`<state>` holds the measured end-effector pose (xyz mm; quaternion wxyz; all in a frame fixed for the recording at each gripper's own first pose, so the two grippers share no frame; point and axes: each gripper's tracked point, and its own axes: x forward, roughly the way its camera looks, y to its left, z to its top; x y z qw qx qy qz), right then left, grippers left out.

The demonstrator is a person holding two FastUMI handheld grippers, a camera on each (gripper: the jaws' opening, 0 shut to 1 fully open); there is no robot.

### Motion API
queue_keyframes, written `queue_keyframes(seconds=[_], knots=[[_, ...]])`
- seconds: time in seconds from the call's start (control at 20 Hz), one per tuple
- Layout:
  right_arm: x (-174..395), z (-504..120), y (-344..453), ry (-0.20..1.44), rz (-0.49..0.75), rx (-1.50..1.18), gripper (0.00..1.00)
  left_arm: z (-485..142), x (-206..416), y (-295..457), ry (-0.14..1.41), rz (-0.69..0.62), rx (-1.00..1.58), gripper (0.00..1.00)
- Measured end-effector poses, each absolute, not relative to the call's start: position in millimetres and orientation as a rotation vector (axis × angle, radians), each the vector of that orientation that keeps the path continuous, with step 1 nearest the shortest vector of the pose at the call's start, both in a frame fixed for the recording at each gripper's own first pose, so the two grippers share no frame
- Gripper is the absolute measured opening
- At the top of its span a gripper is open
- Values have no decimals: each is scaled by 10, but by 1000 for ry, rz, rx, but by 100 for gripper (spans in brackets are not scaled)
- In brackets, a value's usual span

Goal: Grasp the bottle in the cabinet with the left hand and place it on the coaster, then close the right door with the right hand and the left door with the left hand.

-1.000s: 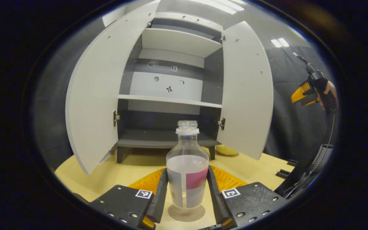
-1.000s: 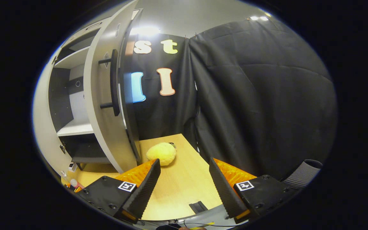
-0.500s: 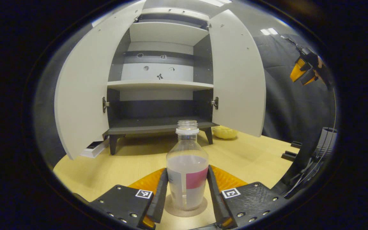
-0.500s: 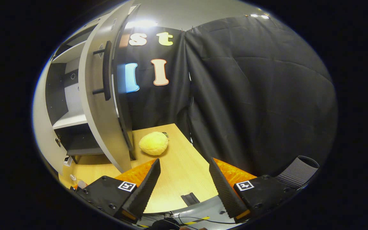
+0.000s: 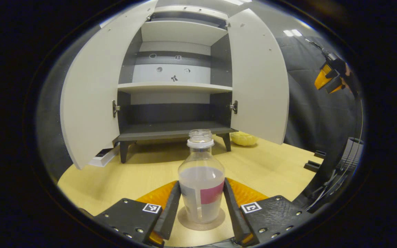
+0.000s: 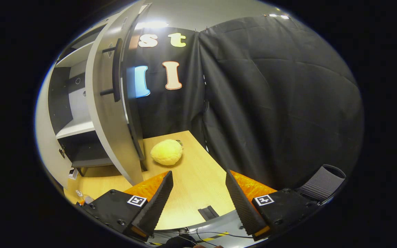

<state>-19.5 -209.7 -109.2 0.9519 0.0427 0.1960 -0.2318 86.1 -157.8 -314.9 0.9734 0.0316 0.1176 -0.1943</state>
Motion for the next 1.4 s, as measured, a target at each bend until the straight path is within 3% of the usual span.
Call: queue_keyframes(seconds=[0.05, 0.1, 0.25, 0.45, 0.5, 0.55, 0.75, 0.9, 0.95, 1.0, 1.05, 1.15, 1.4], knots=[[-196, -1095, -2084, 399, -471, 92, 98, -3144, 868, -1558, 240, -387, 62, 77], [-211, -1089, -2083, 394, -473, 93, 98, -3098, 853, -1565, 249, -397, 46, 100], [-212, -1077, -2087, 380, -487, 102, 98, -2868, 764, -1550, 240, -415, -3, 95], [-149, -1086, -2138, 357, -497, 123, 97, -2538, 558, -1370, 236, -417, -27, 95], [-96, -1072, -2181, 348, -501, 127, 93, -2401, 499, -1300, 231, -407, -37, 95], [-27, -1044, -2232, 336, -508, 125, 97, -2238, 431, -1224, 223, -394, -47, 95], [326, -710, -2363, 253, -496, 97, 97, -1441, 346, -832, 159, -264, -71, 95], [528, -319, -2363, 168, -453, 56, 97, -749, 488, -591, 83, -156, -73, 95], [604, -181, -2318, 145, -429, 43, 93, -558, 543, -544, 62, -131, -64, 95], [689, -67, -2279, 126, -404, 24, 97, -348, 617, -514, 42, -115, -49, 95], [766, 64, -2222, 103, -372, 8, 93, -162, 662, -525, 23, -108, -31, 95], [914, 378, -2106, 43, -310, -5, 94, 152, 809, -588, 6, -105, -4, 94], [1168, 689, -2022, -12, -212, 7, 97, 418, 1220, -817, 73, -79, -1, 94]])
